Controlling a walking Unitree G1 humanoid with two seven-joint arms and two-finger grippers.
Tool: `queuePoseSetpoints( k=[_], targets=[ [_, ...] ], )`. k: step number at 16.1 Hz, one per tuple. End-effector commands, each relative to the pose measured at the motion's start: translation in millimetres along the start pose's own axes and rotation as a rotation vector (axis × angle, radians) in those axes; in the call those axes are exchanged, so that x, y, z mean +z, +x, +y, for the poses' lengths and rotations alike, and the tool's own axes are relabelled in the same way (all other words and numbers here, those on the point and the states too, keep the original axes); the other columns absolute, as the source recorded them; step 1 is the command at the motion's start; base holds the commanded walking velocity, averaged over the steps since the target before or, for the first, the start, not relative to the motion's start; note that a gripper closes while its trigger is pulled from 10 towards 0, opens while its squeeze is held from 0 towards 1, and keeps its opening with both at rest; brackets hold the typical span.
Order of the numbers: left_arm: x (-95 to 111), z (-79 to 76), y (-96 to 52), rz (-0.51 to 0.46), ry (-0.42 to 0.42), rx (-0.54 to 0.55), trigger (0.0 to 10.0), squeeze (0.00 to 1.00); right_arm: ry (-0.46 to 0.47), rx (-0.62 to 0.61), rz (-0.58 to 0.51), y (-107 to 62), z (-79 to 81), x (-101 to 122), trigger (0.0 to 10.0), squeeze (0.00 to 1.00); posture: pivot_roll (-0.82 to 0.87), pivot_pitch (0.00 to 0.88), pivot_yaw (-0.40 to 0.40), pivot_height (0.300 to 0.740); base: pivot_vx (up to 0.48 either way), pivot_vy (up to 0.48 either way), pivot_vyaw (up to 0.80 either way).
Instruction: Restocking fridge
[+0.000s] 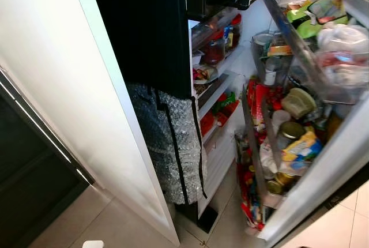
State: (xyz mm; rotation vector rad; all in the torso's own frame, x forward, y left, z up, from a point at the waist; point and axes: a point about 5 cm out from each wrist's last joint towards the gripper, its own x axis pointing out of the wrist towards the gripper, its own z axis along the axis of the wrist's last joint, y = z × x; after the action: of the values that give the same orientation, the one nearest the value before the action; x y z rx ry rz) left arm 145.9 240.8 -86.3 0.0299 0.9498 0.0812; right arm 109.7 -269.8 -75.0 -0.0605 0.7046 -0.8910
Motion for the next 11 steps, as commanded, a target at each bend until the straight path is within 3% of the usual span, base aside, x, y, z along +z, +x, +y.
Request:
queuePoseSetpoints(
  k=[1, 9, 11],
  targets=[
    [1, 4.4, -0.3, 0.010, 0.026, 0.008, 10.0, 0.00, 0.019, -0.076, -0.014, -0.5, -8.7, -1, 10.0, 0.00, -0.05, 0.000, 0.069, 0.740, 0.000, 0.000, 0.00],
    [5, 6.3, 0.4, 0.003, 0.031, 0.007, 10.0, 0.00, 0.078, -0.144, -0.162, 6.3, -16.7, 25, 10.0, 0.00, -0.05, 0.010, 0.082, 0.740, 0.000, 0.000, 0.00],
    [7, 8.1, 0.5, 0.000, 0.036, 0.013, 10.0, 0.00, 0.077, -0.093, -0.270, 10.6, -12.0, 46, 10.0, 0.00, -0.05, 0.030, 0.088, 0.740, 0.000, 0.000, 0.00]
  ],
)
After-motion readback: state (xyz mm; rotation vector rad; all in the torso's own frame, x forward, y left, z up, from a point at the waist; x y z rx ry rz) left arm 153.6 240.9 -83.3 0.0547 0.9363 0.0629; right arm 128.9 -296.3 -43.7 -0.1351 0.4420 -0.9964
